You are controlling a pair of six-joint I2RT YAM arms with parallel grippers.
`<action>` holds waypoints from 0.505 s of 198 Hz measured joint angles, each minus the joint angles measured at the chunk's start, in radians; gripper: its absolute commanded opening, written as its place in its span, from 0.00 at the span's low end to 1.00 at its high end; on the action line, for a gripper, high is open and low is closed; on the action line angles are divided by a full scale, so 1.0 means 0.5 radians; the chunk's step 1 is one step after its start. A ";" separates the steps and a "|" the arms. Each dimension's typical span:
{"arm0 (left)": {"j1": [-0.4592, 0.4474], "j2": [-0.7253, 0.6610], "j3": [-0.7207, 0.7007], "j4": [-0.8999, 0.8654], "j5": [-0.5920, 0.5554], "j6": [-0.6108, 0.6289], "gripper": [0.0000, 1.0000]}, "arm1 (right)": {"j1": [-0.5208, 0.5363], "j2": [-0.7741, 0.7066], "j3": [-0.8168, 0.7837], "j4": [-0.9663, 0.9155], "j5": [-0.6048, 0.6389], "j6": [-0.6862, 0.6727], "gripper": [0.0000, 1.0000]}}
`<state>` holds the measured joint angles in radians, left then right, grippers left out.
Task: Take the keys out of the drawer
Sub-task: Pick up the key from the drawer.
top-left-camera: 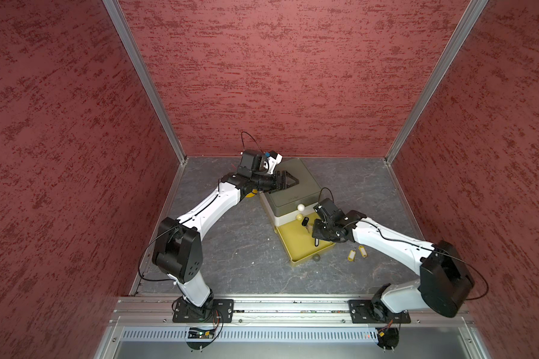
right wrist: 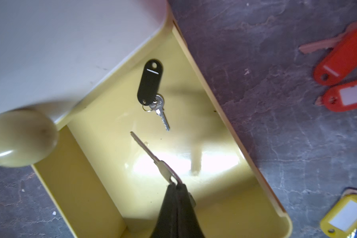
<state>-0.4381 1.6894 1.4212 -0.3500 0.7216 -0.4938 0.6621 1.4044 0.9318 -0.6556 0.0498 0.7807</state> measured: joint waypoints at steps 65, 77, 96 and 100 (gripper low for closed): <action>-0.008 0.031 0.069 -0.072 -0.015 -0.021 0.78 | -0.122 -0.441 0.000 -0.270 0.053 0.031 0.00; -0.010 0.041 0.084 -0.081 -0.016 -0.024 0.78 | -0.210 -0.521 -0.004 -0.314 0.055 0.031 0.00; -0.013 0.063 0.109 -0.087 -0.015 -0.029 0.78 | -0.399 -0.597 -0.034 -0.378 0.046 0.018 0.00; -0.013 0.065 0.113 -0.089 -0.015 -0.029 0.78 | -0.439 -0.605 -0.044 -0.388 0.046 0.013 0.00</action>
<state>-0.4446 1.7218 1.4776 -0.3943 0.7139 -0.5083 0.4427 1.1019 0.9096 -0.8494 0.0727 0.7872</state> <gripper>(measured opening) 0.783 0.044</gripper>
